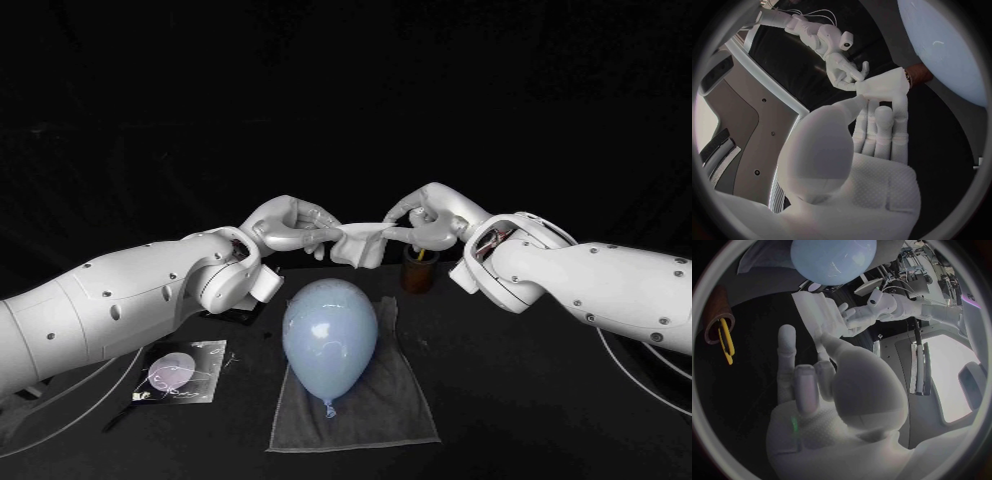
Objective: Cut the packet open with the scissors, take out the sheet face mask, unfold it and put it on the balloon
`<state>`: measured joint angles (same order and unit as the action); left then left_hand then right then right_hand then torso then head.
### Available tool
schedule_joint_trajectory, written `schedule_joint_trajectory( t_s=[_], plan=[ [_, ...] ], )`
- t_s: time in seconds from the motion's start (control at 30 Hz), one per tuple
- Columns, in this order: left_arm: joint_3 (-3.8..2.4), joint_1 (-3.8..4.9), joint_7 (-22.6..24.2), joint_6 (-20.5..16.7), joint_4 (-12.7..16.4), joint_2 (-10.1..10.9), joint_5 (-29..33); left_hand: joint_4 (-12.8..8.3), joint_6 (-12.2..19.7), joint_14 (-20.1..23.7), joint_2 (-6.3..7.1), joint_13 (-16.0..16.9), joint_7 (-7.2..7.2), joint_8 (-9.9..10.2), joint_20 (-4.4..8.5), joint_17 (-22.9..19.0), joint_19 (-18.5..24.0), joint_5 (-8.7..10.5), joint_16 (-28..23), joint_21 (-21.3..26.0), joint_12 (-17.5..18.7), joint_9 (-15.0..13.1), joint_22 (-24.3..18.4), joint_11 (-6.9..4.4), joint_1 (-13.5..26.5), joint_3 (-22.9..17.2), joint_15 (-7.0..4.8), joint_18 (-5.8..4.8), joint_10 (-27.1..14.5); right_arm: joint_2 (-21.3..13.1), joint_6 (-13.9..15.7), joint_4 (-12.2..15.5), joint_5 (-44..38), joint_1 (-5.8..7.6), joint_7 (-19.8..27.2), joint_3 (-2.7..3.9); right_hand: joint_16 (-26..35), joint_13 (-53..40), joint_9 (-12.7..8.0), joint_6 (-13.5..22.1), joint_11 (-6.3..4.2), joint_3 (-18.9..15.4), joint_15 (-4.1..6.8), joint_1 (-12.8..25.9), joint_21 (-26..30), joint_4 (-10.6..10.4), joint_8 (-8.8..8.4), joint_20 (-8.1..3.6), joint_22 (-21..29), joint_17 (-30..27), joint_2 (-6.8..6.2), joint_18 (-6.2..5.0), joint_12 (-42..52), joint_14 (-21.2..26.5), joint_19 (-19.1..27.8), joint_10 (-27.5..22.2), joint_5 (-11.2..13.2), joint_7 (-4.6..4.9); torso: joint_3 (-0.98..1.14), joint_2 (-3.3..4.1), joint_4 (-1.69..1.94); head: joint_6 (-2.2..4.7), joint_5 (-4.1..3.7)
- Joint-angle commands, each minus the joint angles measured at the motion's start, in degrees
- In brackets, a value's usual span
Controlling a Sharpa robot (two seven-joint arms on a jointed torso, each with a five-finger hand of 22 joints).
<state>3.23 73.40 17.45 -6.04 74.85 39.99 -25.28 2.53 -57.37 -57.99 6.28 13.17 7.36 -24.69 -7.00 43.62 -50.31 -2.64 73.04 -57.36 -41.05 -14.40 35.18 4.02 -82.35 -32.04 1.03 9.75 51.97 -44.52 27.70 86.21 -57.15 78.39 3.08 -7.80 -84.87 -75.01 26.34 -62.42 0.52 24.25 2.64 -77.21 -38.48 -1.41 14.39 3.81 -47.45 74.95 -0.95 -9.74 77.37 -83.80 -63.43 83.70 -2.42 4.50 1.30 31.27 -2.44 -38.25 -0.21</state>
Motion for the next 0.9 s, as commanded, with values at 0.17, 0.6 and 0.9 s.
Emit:
schedule_joint_trajectory(
  t_s=[0.17, 0.6, 0.9],
  plan=[
    [-0.10, 0.26, -2.70, 5.44, 4.19, 3.11, -0.89, -0.29, 0.14, -0.59, 0.15, 0.24, -0.05, -0.05, 0.21, 0.34, 0.47, -0.22, 0.58, -0.26, -0.56, -8.65, 0.10, -0.21, 0.61, -0.55, -0.18, 0.81, 0.76, -2.34, -2.46, 3.88, -0.55, 0.02, -0.15, 0.05, 0.02, -3.94, 0.12, 0.01, -0.26, 0.49, 0.23, -0.52, 0.38, 0.02, 0.21, -0.30, -0.09, 5.59, 0.13, -0.59, -0.14, -1.87, 0.18, 0.74, -0.37, 0.06, -0.06, -0.13, 0.06, -0.40, 0.31],
    [-0.15, 0.97, -5.70, 9.42, 14.29, 11.33, 0.21, -0.95, -0.18, -0.70, 0.39, 0.87, -0.25, -0.02, 0.46, 0.44, 0.42, -0.23, 1.05, -0.57, -1.98, -9.32, 0.26, -0.64, 1.20, -1.21, -0.53, 0.81, 1.37, -7.34, -8.00, 12.61, 2.41, 0.05, 0.77, 0.05, 0.01, -3.93, 0.16, 0.05, -0.27, 0.60, 0.23, -0.64, 0.40, 0.11, 0.29, -0.30, -0.10, 5.64, 0.18, -0.59, -0.17, -1.89, 0.18, 0.73, -0.37, 0.05, -0.05, -0.08, 0.02, -1.10, 1.20],
    [-0.10, 1.02, -7.77, 11.74, 19.74, 16.57, 0.47, -1.33, -0.39, -0.87, 0.55, 1.35, -0.37, 0.04, 0.62, 0.59, 0.35, -0.22, 1.31, -0.74, -3.01, -9.72, 0.33, -0.85, 1.59, -1.71, -0.72, 0.81, 1.48, -8.62, -10.66, 16.87, 4.31, 0.03, 0.44, -0.09, 0.01, -3.93, 0.16, 0.05, -0.27, 0.60, 0.23, -0.64, 0.41, 0.11, 0.29, -0.30, -0.10, 5.64, 0.18, -0.59, -0.17, -1.89, 0.18, 0.73, -0.37, 0.05, -0.10, -0.08, 0.10, -1.90, 1.71]
  ],
)
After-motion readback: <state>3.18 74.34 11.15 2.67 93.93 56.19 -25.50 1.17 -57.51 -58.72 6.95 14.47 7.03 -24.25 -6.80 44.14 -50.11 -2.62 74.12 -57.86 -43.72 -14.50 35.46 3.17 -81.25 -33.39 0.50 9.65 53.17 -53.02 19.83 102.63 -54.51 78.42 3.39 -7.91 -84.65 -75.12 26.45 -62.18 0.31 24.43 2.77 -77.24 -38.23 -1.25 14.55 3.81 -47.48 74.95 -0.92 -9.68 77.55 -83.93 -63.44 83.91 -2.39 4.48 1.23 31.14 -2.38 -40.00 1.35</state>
